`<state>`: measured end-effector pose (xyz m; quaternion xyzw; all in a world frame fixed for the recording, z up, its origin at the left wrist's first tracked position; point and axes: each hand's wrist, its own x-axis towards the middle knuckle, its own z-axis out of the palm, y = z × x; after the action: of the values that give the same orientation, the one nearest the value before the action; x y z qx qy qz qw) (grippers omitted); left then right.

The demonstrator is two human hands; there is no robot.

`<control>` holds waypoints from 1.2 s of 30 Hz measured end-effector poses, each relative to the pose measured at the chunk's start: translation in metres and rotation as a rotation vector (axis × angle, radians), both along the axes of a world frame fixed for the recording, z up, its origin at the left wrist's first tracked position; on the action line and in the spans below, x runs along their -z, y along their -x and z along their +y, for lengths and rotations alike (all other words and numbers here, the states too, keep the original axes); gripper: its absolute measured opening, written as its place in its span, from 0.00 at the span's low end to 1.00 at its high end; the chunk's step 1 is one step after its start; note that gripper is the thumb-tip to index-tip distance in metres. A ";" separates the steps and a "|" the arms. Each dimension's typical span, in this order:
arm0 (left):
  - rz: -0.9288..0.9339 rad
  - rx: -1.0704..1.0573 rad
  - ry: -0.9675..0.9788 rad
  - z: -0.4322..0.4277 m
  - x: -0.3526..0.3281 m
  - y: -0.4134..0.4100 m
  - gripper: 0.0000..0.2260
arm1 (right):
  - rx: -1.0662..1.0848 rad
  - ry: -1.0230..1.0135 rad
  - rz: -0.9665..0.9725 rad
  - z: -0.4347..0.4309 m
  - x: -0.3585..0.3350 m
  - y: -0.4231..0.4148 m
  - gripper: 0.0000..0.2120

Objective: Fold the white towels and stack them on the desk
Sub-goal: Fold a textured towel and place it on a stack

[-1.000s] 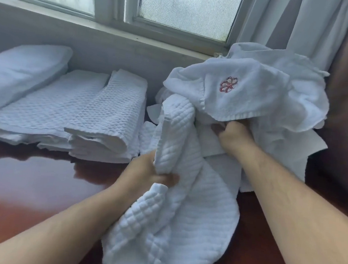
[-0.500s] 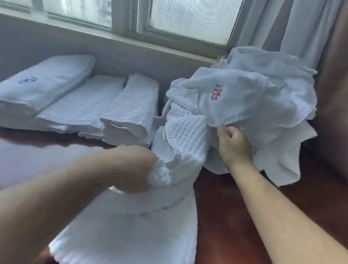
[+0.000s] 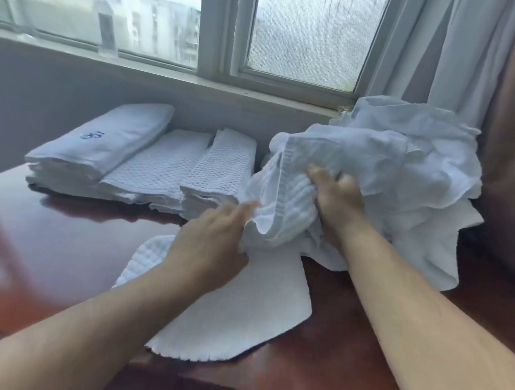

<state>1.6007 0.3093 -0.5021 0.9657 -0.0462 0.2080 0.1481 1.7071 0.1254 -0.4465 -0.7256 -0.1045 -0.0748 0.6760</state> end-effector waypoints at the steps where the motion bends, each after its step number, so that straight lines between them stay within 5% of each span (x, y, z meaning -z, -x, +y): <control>1: -0.121 -0.019 0.035 0.006 -0.005 -0.001 0.32 | 0.037 -0.084 -0.063 -0.002 -0.005 0.004 0.15; 3: -0.334 -0.021 0.073 0.013 -0.012 -0.004 0.27 | 0.194 0.036 -0.185 -0.011 -0.012 0.011 0.26; 5: -0.450 -0.027 0.014 0.019 -0.013 -0.008 0.27 | 0.313 0.377 -0.243 -0.023 -0.017 0.014 0.34; 8: -0.420 -0.008 -0.121 0.025 -0.010 -0.009 0.35 | 0.296 0.692 -0.075 -0.037 -0.023 0.017 0.33; 10: -0.443 0.051 -0.140 0.024 -0.006 -0.004 0.35 | 0.335 0.728 -0.129 -0.042 -0.023 0.022 0.30; 14: -0.484 0.151 -0.057 0.009 -0.017 0.012 0.23 | 0.336 -0.043 -0.563 -0.035 -0.027 0.048 0.18; 17: -0.349 0.286 -0.011 0.005 -0.023 0.017 0.15 | 0.334 -0.299 -0.287 -0.036 -0.020 0.054 0.08; 19: -0.214 0.420 -0.010 0.005 -0.020 0.022 0.14 | 0.434 -0.424 -0.030 -0.045 -0.011 0.054 0.12; 22: 0.182 0.558 -0.061 -0.001 -0.011 0.029 0.19 | 0.414 -0.573 0.264 -0.068 0.006 0.057 0.10; 24: 0.395 0.548 0.067 -0.007 -0.011 0.030 0.23 | 0.255 -0.352 0.372 -0.085 0.018 0.060 0.15; 27: 0.399 0.309 0.410 -0.011 -0.016 0.012 0.26 | 0.124 0.482 0.499 -0.103 0.036 0.065 0.34; 29: 0.315 0.107 0.187 -0.011 -0.013 -0.005 0.18 | 0.132 0.921 0.430 -0.105 0.043 0.065 0.36; 31: 0.364 0.026 0.025 -0.013 -0.004 -0.014 0.33 | 0.192 0.933 0.264 -0.101 0.042 0.062 0.35; 33: 0.449 0.043 0.064 -0.014 0.005 -0.022 0.40 | 0.045 0.737 0.222 -0.089 0.037 0.065 0.32; 36: 0.444 0.131 0.176 -0.013 0.016 -0.027 0.21 | -0.159 0.678 0.258 -0.065 0.059 0.068 0.25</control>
<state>1.6273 0.2959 -0.5178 0.9661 -0.0566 -0.0163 0.2512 1.6387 0.0601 -0.5052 -0.9013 -0.0935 0.1089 0.4087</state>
